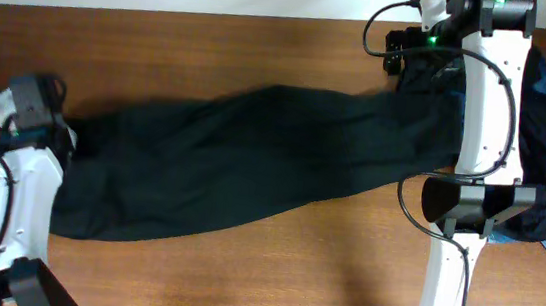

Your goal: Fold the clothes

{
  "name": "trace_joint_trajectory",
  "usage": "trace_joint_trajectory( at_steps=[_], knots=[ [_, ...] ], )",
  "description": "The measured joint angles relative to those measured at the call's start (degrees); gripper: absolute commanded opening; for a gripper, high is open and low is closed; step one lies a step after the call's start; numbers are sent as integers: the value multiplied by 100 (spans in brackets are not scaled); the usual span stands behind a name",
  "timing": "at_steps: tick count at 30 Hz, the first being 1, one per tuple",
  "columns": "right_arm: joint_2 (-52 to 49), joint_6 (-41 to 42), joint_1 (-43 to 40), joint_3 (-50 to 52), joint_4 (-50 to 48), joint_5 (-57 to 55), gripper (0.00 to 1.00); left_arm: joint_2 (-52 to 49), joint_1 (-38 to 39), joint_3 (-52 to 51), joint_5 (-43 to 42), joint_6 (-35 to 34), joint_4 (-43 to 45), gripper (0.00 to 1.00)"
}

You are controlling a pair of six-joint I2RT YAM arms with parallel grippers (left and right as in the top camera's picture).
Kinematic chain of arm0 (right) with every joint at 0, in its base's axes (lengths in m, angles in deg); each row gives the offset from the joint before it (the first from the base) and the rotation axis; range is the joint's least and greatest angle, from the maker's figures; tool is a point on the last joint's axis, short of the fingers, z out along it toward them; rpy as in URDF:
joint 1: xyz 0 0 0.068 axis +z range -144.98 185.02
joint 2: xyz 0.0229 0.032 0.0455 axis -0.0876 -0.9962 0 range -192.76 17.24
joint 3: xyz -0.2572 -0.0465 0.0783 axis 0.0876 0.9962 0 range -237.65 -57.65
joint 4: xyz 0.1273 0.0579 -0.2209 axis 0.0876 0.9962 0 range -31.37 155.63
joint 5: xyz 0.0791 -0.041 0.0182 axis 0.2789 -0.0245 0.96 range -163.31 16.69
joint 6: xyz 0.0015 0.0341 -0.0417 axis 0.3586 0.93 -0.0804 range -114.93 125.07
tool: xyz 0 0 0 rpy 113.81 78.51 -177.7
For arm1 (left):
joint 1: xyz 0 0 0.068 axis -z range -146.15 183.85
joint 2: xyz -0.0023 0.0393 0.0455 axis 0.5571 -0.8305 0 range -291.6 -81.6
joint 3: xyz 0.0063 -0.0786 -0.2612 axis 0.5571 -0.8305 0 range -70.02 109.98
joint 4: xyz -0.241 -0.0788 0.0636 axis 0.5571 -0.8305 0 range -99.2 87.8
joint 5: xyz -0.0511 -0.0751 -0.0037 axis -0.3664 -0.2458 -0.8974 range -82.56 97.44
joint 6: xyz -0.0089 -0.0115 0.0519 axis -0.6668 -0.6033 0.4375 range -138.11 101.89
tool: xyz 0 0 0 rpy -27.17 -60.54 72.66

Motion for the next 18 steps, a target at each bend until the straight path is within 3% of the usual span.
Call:
trace_joint_trajectory(
  at_steps=[6,18],
  knots=[
    [0,2,0,0,0,0,99,118,0,984,-251,605,24,1],
    [0,0,0,0,0,0,99,839,0,1003,-852,1449,-1040,1]
  ],
)
